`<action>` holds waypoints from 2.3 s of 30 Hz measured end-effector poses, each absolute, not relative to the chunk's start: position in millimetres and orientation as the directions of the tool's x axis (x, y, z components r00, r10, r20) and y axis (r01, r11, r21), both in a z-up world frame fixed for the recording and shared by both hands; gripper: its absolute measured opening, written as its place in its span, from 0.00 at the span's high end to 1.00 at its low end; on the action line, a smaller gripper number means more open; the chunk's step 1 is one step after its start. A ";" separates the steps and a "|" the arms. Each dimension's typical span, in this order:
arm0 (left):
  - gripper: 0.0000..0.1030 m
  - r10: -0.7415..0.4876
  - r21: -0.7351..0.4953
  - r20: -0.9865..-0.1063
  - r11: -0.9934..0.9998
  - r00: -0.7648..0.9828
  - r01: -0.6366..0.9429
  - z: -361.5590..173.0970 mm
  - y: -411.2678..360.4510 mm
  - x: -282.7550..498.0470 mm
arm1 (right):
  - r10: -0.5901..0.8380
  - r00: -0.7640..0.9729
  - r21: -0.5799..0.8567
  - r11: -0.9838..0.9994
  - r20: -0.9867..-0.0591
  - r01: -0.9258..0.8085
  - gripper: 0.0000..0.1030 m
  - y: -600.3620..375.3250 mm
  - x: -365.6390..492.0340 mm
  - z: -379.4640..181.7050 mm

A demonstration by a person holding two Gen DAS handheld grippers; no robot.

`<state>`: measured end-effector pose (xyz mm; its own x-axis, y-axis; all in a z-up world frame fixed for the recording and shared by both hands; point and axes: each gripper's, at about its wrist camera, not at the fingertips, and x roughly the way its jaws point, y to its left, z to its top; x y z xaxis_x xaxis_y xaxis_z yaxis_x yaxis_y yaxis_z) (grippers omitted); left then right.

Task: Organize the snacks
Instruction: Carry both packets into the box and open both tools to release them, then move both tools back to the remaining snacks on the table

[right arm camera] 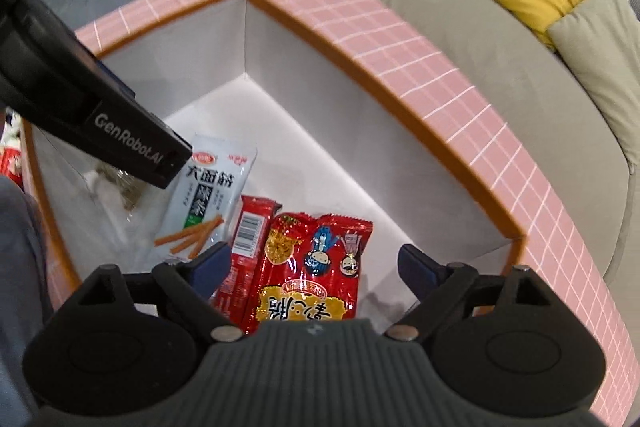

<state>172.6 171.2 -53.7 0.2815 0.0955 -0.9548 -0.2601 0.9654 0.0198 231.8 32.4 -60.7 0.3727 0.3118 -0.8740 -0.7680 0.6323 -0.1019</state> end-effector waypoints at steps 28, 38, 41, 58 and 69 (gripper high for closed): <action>0.25 -0.003 -0.079 -0.743 0.993 0.669 -0.083 25.6 53.2 67.4 | 0.392 0.621 0.039 0.863 -0.679 -0.503 0.15 -115.2 131.0 7.8; 0.25 -0.167 -0.210 -0.744 0.978 0.647 0.010 -2.2 11.6 56.1 | 0.303 0.681 0.047 0.929 -0.667 -0.367 0.15 -175.0 97.8 -26.2; 0.25 -0.194 -0.210 -0.742 0.976 0.642 0.052 -9.2 -1.2 55.1 | 0.244 0.677 0.015 0.946 -0.694 -0.325 0.15 -189.4 92.2 -43.8; 0.29 -0.176 -0.001 -0.803 0.956 0.569 0.294 -40.6 -71.4 81.5 | 0.209 0.658 -0.056 0.932 -0.724 -0.358 0.26 -236.2 101.7 -89.3; 0.29 -0.119 0.173 -0.892 0.802 0.437 0.572 -62.2 -94.3 130.2 | 0.198 0.657 -0.117 0.908 -0.727 -0.403 0.25 -242.9 154.8 -97.0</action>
